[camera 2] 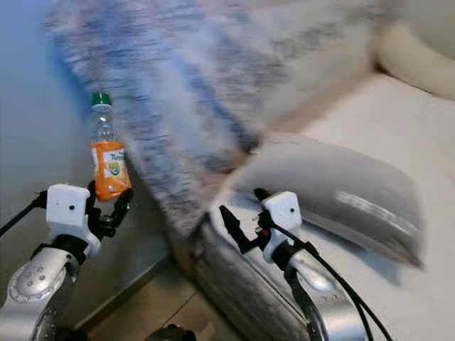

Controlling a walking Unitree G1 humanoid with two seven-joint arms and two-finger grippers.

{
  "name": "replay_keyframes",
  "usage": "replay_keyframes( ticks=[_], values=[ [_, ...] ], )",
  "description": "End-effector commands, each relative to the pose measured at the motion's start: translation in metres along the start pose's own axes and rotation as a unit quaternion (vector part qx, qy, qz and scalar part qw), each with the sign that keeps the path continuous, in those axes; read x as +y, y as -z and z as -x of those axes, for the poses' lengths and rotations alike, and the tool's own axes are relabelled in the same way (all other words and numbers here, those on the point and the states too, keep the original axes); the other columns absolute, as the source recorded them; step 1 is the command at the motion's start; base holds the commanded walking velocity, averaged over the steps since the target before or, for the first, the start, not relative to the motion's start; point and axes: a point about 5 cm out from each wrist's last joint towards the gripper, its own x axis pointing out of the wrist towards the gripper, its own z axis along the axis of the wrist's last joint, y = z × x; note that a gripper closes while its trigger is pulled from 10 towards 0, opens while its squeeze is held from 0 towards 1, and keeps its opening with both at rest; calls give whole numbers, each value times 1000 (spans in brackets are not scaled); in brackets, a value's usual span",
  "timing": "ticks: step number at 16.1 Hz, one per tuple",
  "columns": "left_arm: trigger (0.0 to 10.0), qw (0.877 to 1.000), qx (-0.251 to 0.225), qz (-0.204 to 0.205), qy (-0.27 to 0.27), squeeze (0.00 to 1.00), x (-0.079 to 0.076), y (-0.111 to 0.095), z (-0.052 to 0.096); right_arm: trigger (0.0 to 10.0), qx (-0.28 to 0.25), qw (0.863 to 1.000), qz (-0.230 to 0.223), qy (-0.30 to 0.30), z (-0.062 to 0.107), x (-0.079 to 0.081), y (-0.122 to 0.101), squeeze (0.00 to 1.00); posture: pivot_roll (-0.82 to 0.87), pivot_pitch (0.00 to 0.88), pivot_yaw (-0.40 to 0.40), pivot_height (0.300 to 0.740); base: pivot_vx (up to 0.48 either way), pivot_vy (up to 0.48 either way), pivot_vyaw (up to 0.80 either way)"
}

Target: Clean up the room

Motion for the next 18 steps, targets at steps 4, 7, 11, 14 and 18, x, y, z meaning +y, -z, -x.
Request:
replay_keyframes(
  ticks=[4, 7, 11, 14, 18],
  values=[
    [10000, 1000, 13, -9, -2, 0, -2, 3, -11, 10000, 22, 1000, -2, -1, -3, -12, 6, 0, 63, 0, 10, 740, 0, 0, 800],
    [10000, 1000, 20, 0, -1, 0, -5, 6, -14, 10000, 32, 999, 8, 16, -5, -18, 6, 0, 54, 0, 12, 740, 0, 0, 800],
    [10000, 1000, 18, -3, 9, 0, -10, 7, -16, 10000, 29, 996, 19, 78, 1, -33, 6, 0, 50, 0, 16, 740, 0, 0, 800],
    [10000, 1000, 23, -1, 15, 0, -8, 8, -15, 10000, 23, 995, 8, 95, 3, -38, 3, 0, 31, 0, 30, 740, 0, 0, 800],
    [10000, 1000, 13, 1, 20, 0, -10, 6, -17, 10000, 25, 997, 19, 66, 5, -37, 2, 0, 31, 0, 30, 740, 0, 0, 800]
  ],
)
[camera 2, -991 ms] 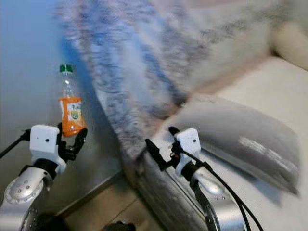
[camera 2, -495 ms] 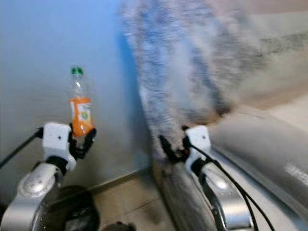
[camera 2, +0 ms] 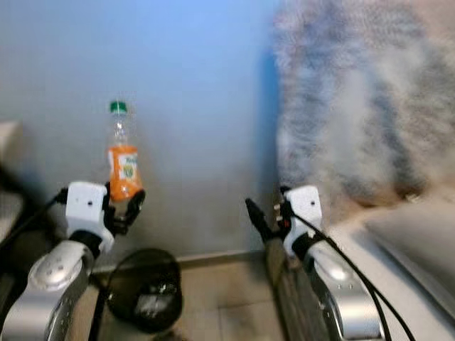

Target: Clean up the room

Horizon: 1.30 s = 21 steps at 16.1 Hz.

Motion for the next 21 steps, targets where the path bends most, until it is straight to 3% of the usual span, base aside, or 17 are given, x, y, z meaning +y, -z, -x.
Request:
replay_keyframes(
  ticks=[1, 2, 7, 9, 13, 17, 21],
  values=[
    [10000, 1000, 3, -5, -5, 0, 2, 2, 2, 10000, -2, 1000, -2, -28, -1, 7, -3, 0, 32, 0, 29, 740, 0, 0, 800],
    [10000, 1000, 3, -2, -3, 0, 1, 2, 3, 10000, 5, 999, -4, -49, -1, 10, -1, 0, 32, 0, 30, 740, 0, 0, 800],
    [10000, 1000, 2, 5, 2, 0, 2, 4, 6, 10000, 27, 999, 17, -31, -2, 7, 7, 0, 45, 0, 23, 740, 0, 0, 800],
    [10000, 1000, 16, 6, 6, 0, 2, 10, 7, 10000, 27, 999, 22, -19, -3, 5, 7, 0, 53, 0, 20, 740, 244, 0, 0],
    [10000, 1000, 25, 7, 17, 0, 1, 13, 9, 10000, 36, 993, 109, 15, -8, 1, 12, 0, 54, 0, 19, 740, 253, 0, 0],
    [10000, 999, 27, 3, 31, 0, -1, 14, 8, 10000, 55, 995, 78, -17, -8, 4, 18, 0, 57, 0, 18, 740, 287, 0, 200],
    [10000, 999, 31, -4, 45, 0, -2, 15, 8, 10000, 52, 995, 77, -21, -6, 4, 18, 0, 48, 0, 27, 740, 301, 0, 400]
  ],
)
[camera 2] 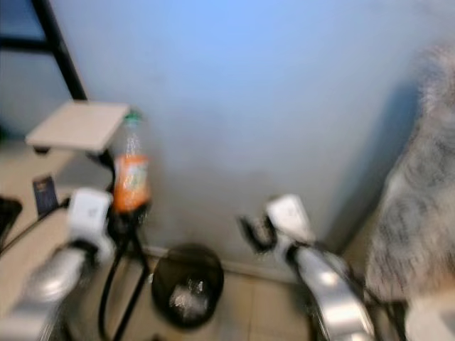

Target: Clean up the room

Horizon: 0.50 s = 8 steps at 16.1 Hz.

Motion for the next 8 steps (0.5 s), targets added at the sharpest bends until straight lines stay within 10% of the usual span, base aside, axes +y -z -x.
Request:
replay_keyframes(
  ticks=[1, 8],
  values=[
    [10000, 1000, -7, 2, 12, 0, -5, -4, -2, 10000, 5, 1000, 7, 15, 9, -12, 2, 0, 43, 0, 32, 740, 274, 0, 0],
    [10000, 992, 50, -34, 114, 0, -23, 21, 5, 10000, 49, 990, 55, -116, 21, -7, 12, 0, -6, 0, 73, 740, 35, 0, 0]
  ],
)
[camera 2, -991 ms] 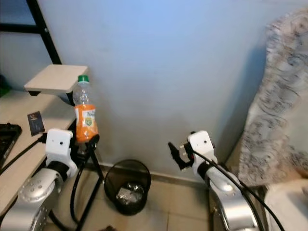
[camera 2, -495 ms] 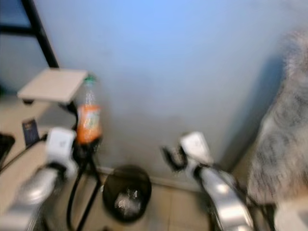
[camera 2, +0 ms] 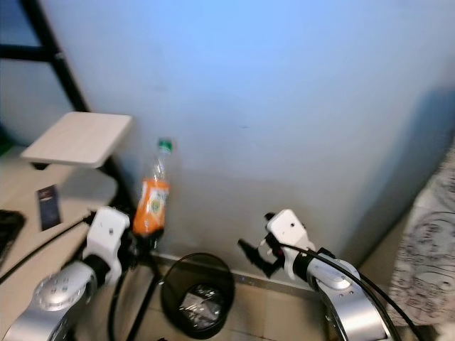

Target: Clean up the room

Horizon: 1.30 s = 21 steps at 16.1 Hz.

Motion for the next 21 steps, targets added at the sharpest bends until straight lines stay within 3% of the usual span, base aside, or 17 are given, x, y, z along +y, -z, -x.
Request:
replay_keyframes(
  ticks=[1, 3, 4, 6, 8, 10, 14, 17, 21],
  values=[
    [10000, 999, 12, -18, 32, 0, -3, 2, -2, 10000, -9, 999, 15, -47, 1, 3, -6, 0, -4, 0, 78, 740, 0, 0, 0],
    [10000, 998, 28, -24, 53, 0, -5, 6, -4, 10000, -3, 997, 26, -76, 2, 3, -6, 0, -14, 0, 81, 740, 0, 0, 0],
    [10000, 991, 65, -44, 106, 0, -4, 21, -11, 10000, 16, 991, 42, -128, -3, 6, -4, 0, -20, 0, 65, 740, 0, 0, 0],
    [10000, 985, 83, -64, 135, 0, -3, 28, -18, 10000, 30, 987, 46, -151, -10, 7, 0, 0, -23, 0, 57, 740, 0, 0, 0],
    [10000, 973, 124, -98, 170, 0, 1, 41, -45, 10000, 72, 973, 87, -199, -23, 14, 12, 0, -36, 0, 46, 740, 0, 0, 0],
    [10000, 963, 140, -123, 194, 0, -3, 45, -62, 10000, 78, 968, 97, -219, -25, 16, 11, 0, -59, 0, 46, 740, 0, 0, 0],
    [10000, 946, 166, -171, 220, 0, -17, 55, -86, 10000, 88, 959, 109, -245, -18, 23, 10, 0, -114, 17, 55, 740, 0, 0, 0],
    [10000, 935, 179, -206, 226, 0, -18, 61, -91, 10000, 137, 952, 121, -247, -9, 23, 20, 0, -128, 35, 61, 740, 0, 0, 0],
    [10000, 939, 169, -214, 210, 0, -13, 57, -99, 10000, 157, 952, 121, -233, -7, 20, 20, 0, -136, 37, 64, 740, 0, 0, 0]
  ],
)
